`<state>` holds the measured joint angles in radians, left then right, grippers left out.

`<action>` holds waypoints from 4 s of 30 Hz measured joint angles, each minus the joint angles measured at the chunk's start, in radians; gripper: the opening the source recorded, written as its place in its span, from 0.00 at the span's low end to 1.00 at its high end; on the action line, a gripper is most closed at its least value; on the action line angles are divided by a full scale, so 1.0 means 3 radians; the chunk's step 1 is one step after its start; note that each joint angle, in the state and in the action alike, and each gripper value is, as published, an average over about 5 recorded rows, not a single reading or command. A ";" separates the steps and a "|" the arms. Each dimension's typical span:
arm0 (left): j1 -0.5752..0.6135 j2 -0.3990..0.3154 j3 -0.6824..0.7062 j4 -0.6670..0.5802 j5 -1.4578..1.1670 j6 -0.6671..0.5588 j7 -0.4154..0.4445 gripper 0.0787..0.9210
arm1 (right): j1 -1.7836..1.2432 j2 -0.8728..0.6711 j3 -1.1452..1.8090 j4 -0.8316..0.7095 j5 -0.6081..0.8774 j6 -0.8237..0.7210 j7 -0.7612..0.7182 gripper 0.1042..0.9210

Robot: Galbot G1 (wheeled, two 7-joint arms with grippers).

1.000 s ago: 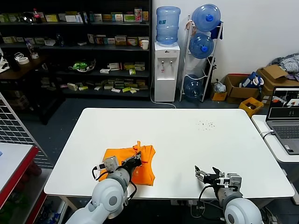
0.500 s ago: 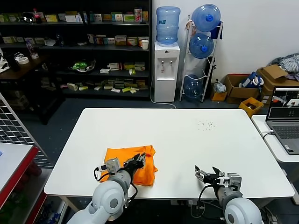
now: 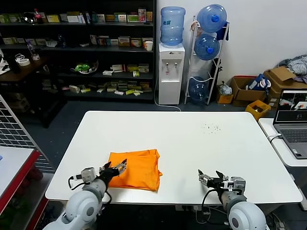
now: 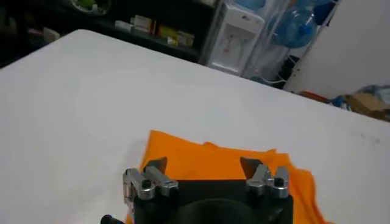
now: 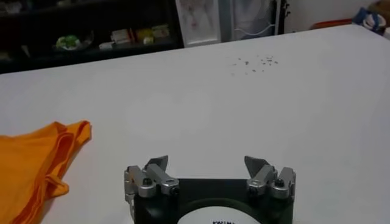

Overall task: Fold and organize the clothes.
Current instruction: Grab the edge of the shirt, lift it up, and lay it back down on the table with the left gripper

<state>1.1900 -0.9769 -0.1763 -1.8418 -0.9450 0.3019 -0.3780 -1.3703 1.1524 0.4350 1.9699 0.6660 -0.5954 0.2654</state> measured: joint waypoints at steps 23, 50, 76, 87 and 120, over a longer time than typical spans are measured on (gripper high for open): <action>0.0071 0.0065 -0.0110 0.0502 0.0356 -0.0369 0.0639 0.73 | -0.0036 0.0001 0.0026 0.0023 0.0014 0.0000 0.0006 0.88; 0.0144 0.0005 -0.0165 0.0276 0.0429 -0.0381 0.0547 0.02 | -0.0074 0.0002 0.0052 0.0056 0.0002 0.0012 0.0007 0.88; 0.0389 0.1120 -0.1040 -0.0364 -0.0007 0.0093 0.0051 0.02 | -0.0046 -0.0070 0.0045 0.0070 0.0000 0.0097 -0.0050 0.88; 0.0402 0.1400 -0.1235 0.0021 -0.0203 0.0096 0.0051 0.02 | -0.0075 -0.0027 0.0051 0.0100 -0.0048 0.0124 -0.0057 0.88; -0.1351 -0.1514 0.1175 0.0705 -0.0497 0.0267 -0.1178 0.02 | -0.0652 0.0345 0.0513 0.0470 -0.0306 0.0133 -0.0058 0.88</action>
<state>0.7847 -1.4312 0.1761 -1.6304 -1.0941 0.3820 -0.7313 -1.5658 1.2558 0.5888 2.1108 0.5743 -0.5555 0.2480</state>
